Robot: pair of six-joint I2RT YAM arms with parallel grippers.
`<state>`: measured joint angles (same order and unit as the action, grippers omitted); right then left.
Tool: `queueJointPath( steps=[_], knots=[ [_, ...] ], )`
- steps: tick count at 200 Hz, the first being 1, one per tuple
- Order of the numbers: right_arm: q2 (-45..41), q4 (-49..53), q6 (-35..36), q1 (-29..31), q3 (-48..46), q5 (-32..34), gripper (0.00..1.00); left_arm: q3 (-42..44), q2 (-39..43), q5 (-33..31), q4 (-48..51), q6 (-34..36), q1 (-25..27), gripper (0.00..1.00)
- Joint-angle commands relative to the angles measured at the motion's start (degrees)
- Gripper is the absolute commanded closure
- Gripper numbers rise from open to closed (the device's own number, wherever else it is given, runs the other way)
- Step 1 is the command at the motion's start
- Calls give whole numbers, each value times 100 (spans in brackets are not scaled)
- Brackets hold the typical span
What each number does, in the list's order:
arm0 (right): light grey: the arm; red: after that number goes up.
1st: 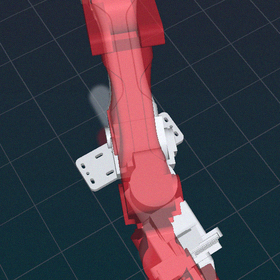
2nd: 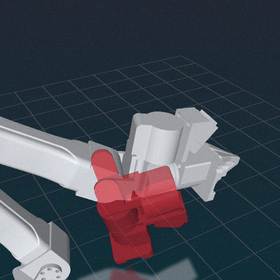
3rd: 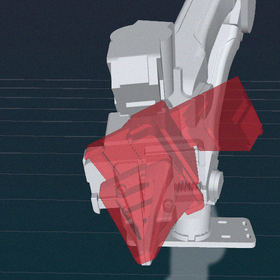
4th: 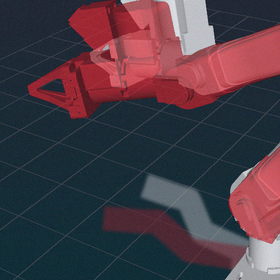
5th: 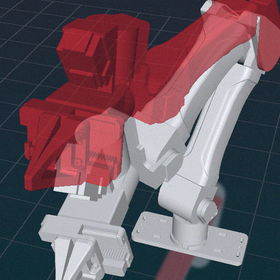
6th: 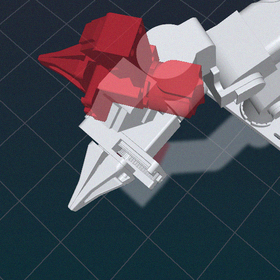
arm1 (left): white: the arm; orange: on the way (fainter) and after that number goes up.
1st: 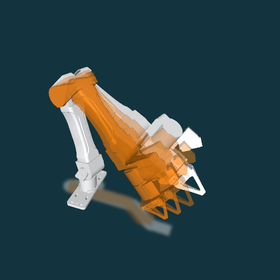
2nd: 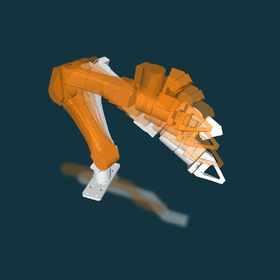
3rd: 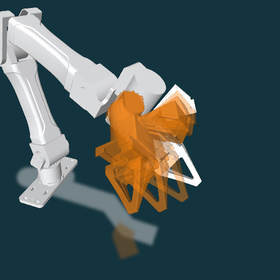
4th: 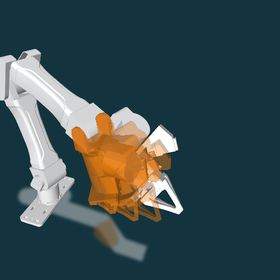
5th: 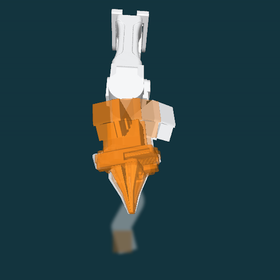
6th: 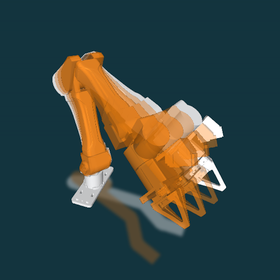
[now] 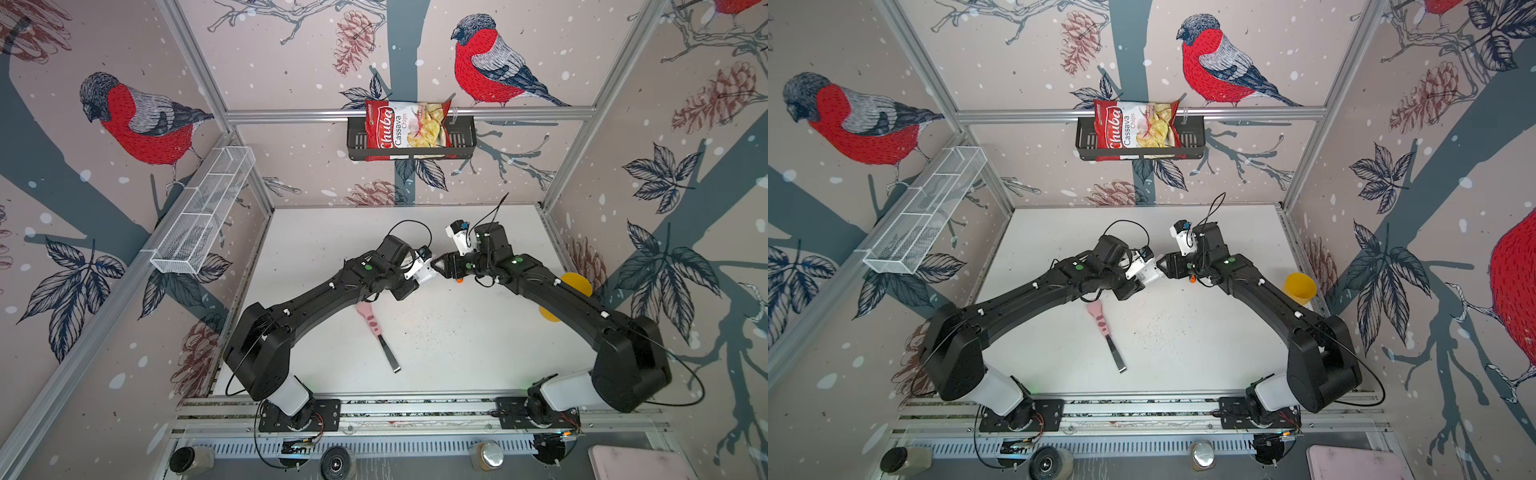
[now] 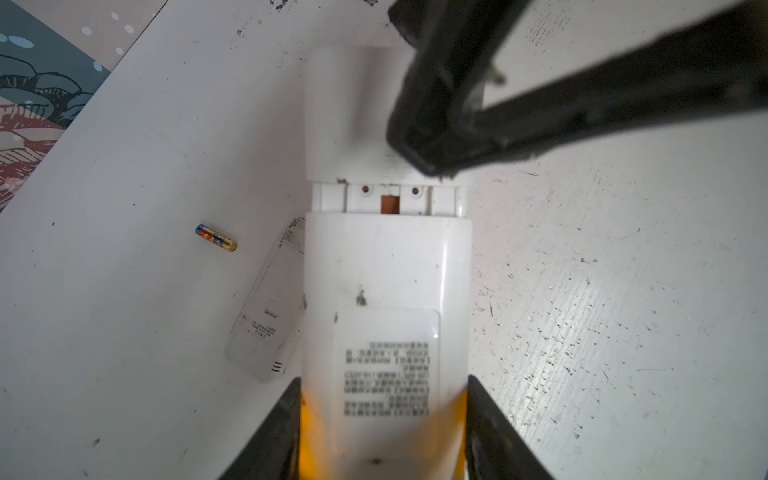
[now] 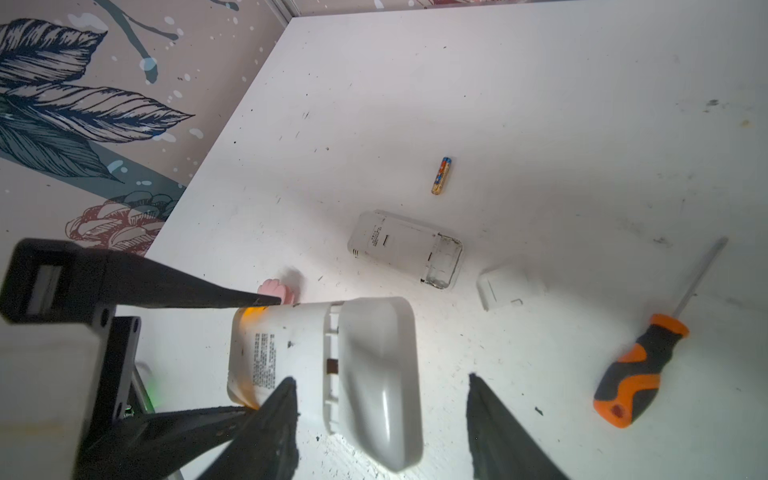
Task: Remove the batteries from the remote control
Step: 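Hold the remote with the left gripper while the right gripper clamps its battery-cover end, then slide the battery cover off with the right gripper, away from the left gripper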
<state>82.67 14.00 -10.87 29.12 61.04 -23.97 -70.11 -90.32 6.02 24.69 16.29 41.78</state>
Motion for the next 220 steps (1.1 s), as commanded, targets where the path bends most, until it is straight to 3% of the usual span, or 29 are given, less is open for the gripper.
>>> queueJointPath(
  steps=[1, 21, 61, 102, 220],
  knots=[
    [41, -70, 33, 71, -13, 138, 34, -58, 3, 57, -94, -74, -12, 68],
    [102, -64, 31, 97, 5, 190, 36, -66, -3, 69, -94, -82, -13, 68],
    [155, -68, 15, 128, 44, 263, 51, -65, -14, 81, -96, -82, -15, 68],
    [96, -90, 6, 152, 47, 395, 61, -65, -11, 83, -87, -88, -19, 68],
    [-120, -113, 5, 269, 52, 446, 75, -91, -66, 39, -61, -100, -20, 68]
  ],
)
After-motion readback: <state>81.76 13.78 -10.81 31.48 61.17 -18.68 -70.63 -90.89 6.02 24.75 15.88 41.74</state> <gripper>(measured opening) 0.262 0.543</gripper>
